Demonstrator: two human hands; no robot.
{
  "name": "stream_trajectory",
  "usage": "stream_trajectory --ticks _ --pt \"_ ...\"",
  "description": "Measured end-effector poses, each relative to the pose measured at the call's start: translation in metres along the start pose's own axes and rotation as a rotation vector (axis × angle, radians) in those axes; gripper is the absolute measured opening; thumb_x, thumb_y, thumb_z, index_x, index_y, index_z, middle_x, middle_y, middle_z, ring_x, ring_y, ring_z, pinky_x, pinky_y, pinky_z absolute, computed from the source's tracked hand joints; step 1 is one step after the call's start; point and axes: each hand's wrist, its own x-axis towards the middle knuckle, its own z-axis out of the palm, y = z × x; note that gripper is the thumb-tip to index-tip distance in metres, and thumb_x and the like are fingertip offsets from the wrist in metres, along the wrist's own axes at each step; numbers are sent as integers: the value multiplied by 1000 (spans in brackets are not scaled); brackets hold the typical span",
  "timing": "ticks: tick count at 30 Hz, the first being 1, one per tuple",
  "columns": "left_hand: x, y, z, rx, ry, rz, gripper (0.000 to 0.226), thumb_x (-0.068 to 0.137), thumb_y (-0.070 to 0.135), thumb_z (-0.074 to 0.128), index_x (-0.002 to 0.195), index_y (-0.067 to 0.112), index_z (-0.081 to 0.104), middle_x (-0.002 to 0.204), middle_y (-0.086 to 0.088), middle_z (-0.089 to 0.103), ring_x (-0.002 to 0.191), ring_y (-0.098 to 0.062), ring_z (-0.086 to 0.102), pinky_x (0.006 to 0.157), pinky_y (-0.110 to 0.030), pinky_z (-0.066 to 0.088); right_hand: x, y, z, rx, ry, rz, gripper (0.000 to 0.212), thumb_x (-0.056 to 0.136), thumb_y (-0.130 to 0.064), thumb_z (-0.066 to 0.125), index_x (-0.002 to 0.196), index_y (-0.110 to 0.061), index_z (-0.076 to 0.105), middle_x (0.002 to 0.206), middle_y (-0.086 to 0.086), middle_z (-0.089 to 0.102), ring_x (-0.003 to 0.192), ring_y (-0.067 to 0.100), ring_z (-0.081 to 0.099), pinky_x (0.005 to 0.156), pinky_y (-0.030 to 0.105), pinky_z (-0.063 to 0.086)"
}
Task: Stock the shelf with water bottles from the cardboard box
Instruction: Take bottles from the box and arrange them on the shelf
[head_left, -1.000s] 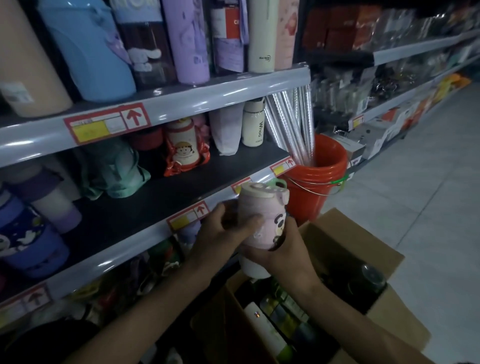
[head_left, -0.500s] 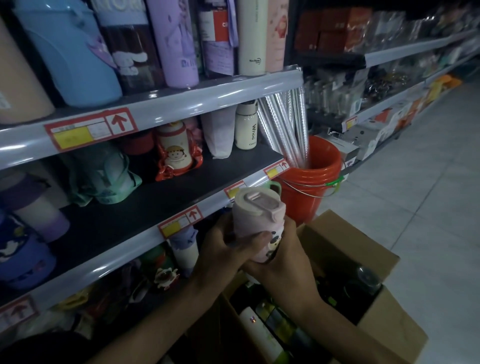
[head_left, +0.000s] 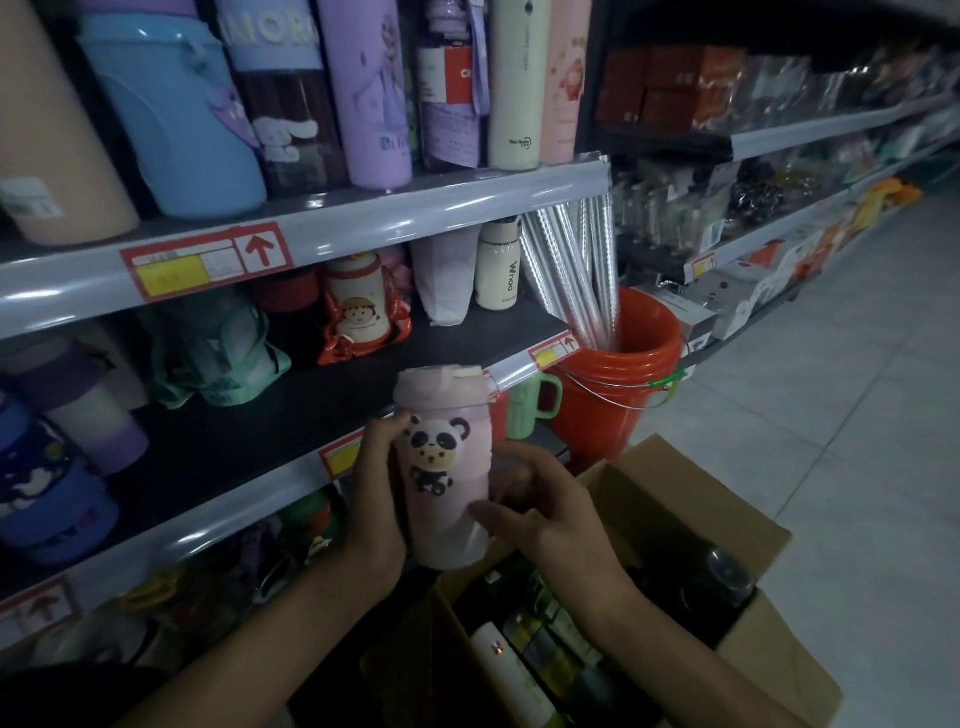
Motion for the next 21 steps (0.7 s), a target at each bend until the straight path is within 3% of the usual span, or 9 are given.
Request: stream_trajectory --ticks 4,7,9,13,15,18,21 --pt "-1 6 -9 -77 49 67 43 98 46 45 84 19 75 88 -4 77 81 -19 72 67 -29 54 -1 -7 12 38 -41 3 40 83 -19 82 119 -25 66 104 0 73 100 15 71 89 44 60" --pt "-9 18 -11 -89 27 67 66 103 42 35 52 21 71 61 2 69 56 -9 66 50 -19 50 -2 -13 21 51 -101 7 36 85 -24 78 119 -26 65 106 -9 74 101 7 71 87 35 61" --pt "-13 25 -20 -85 45 62 68 103 41 33 47 24 68 57 5 66 53 -7 63 49 -19 49 -2 -18 32 56 -148 -6 43 79 -30 78 119 -23 65 108 -8 75 101 8 72 86 33 62" --pt "-14 34 -46 -92 111 115 52 101 41 38 74 17 76 78 -6 74 72 -16 70 63 -25 57 0 -21 60 40 -185 -41 50 67 -31 84 112 -20 66 100 -3 78 94 11 74 79 28 61" --pt "-20 42 -57 -83 125 129 49 99 44 41 90 12 77 94 -12 77 86 -22 72 75 -32 58 3 -20 75 3 -171 -72 47 69 -23 88 110 -22 65 93 -11 76 87 6 73 74 22 59" --pt "-26 51 -74 -45 171 128 55 98 45 45 115 1 73 112 -19 75 108 -33 69 94 -42 54 9 -20 96 -39 -202 -79 47 73 -13 88 111 -25 64 92 -18 74 85 2 71 69 17 57" --pt "-28 59 -89 -7 171 162 66 89 53 55 128 0 66 122 -24 70 122 -41 62 111 -55 45 20 -22 114 -60 -267 -78 46 74 -13 89 113 -22 68 95 -10 78 86 6 74 65 18 57"
